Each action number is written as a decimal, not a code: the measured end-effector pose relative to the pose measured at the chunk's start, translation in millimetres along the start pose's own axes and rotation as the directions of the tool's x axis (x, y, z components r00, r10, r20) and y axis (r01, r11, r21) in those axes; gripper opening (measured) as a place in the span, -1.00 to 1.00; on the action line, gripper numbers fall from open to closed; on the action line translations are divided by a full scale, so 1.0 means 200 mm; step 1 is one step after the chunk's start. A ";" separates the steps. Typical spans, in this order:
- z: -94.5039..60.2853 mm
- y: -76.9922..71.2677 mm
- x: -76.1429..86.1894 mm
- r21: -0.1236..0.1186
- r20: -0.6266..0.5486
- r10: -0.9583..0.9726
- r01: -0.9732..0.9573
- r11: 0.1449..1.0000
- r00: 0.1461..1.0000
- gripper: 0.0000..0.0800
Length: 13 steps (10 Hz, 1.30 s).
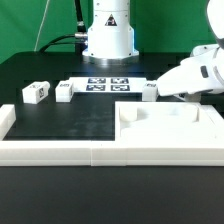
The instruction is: Assemble one leg
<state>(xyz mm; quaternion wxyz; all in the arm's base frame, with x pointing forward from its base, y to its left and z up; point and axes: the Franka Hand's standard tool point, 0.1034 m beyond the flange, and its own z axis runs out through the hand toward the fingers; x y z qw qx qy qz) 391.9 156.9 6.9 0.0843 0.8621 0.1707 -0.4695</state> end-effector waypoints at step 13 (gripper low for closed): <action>-0.33 0.15 -0.24 -0.069 -0.517 -0.059 0.027 0.997 0.854 -0.28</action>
Offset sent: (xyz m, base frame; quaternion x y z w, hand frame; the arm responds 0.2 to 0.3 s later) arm -0.0038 -0.0098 0.0659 -0.0196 0.0079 0.0315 0.9993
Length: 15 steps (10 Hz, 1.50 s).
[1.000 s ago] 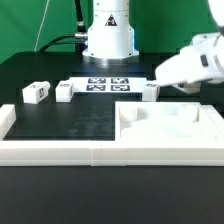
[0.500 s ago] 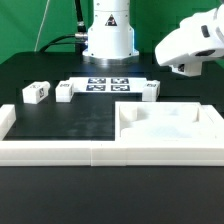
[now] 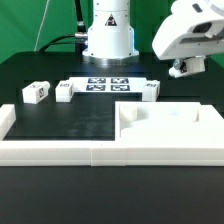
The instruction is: Assemble one leg
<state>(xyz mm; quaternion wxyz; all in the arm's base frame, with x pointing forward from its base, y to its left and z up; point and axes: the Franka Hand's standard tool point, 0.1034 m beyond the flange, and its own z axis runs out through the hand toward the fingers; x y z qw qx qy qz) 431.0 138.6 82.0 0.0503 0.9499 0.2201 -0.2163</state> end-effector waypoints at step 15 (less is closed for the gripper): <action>-0.31 0.31 0.24 0.013 -0.726 0.062 -0.077 0.997 0.685 -0.28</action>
Offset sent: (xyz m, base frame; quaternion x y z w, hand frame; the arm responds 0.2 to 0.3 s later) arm 0.0000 0.0000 0.0000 0.0000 0.2377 0.0000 0.9713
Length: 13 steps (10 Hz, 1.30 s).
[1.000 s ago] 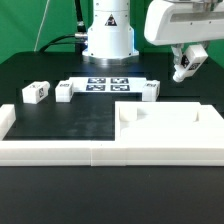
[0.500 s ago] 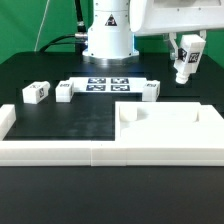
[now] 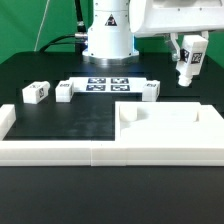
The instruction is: Assemble one leg
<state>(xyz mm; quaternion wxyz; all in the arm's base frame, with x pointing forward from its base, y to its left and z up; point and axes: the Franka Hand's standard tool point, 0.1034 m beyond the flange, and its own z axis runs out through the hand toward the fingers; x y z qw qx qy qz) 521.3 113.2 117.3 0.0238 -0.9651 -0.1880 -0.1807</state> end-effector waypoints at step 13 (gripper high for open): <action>0.26 0.22 0.42 -0.003 -0.065 -0.026 0.026 1.000 0.998 -0.28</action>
Offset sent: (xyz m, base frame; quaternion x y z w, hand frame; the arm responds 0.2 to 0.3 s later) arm 0.0724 0.0081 -0.0226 0.0366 0.0135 0.0020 0.9992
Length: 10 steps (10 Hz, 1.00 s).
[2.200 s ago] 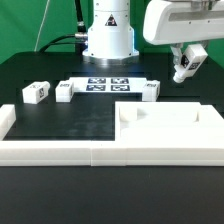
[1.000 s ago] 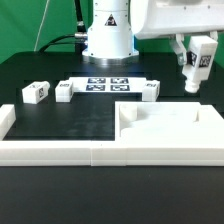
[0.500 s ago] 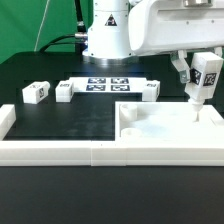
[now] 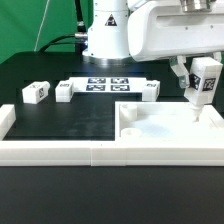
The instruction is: Assemble one leg
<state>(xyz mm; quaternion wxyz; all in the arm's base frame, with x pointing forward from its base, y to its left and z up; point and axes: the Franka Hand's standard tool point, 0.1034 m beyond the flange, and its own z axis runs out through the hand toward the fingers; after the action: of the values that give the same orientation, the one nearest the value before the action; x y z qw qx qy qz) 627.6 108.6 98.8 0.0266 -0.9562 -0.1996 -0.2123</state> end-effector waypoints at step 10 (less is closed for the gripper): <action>0.11 -0.02 -0.02 0.008 0.000 0.003 -0.003 1.000 1.000 -0.28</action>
Offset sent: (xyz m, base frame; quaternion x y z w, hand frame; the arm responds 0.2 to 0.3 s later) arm 0.0069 0.0069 -0.0158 -0.0037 0.0159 0.0073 0.9998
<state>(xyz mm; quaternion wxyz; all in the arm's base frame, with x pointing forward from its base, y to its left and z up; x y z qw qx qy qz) 632.4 114.0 76.7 0.0308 -0.9565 -0.1988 -0.2114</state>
